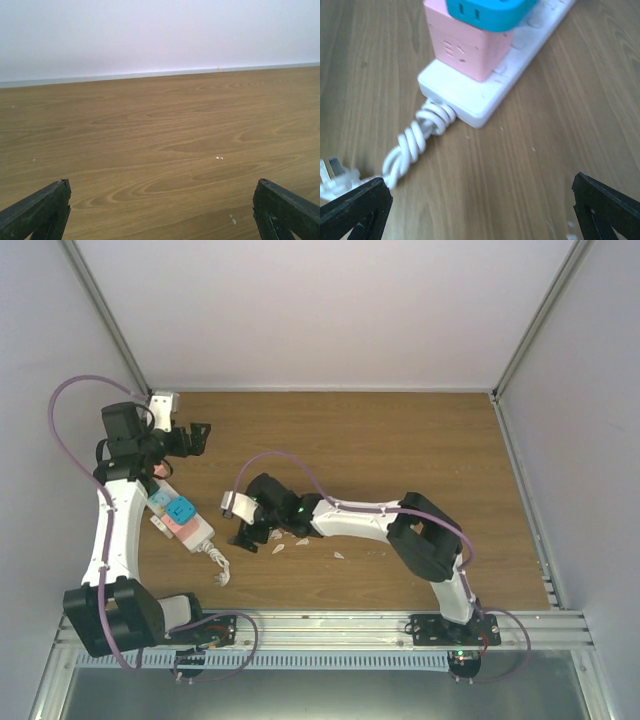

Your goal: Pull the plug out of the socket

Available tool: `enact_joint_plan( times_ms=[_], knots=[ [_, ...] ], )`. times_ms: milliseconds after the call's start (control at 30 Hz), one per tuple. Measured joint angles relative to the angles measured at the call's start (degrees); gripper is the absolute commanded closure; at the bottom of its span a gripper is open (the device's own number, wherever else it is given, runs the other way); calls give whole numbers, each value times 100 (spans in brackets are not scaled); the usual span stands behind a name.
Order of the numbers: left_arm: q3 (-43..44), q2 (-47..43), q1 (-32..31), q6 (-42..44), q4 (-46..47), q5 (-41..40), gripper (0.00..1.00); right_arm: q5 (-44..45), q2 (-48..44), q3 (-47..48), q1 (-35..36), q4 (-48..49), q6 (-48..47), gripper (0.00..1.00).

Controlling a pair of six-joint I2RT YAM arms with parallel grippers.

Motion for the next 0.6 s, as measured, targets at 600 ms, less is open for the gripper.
enact_joint_plan(
  times_ms=[600],
  knots=[
    [-796,-955,826,-490,457,640,1,671,1320,1257,903,118,216,18]
  ],
)
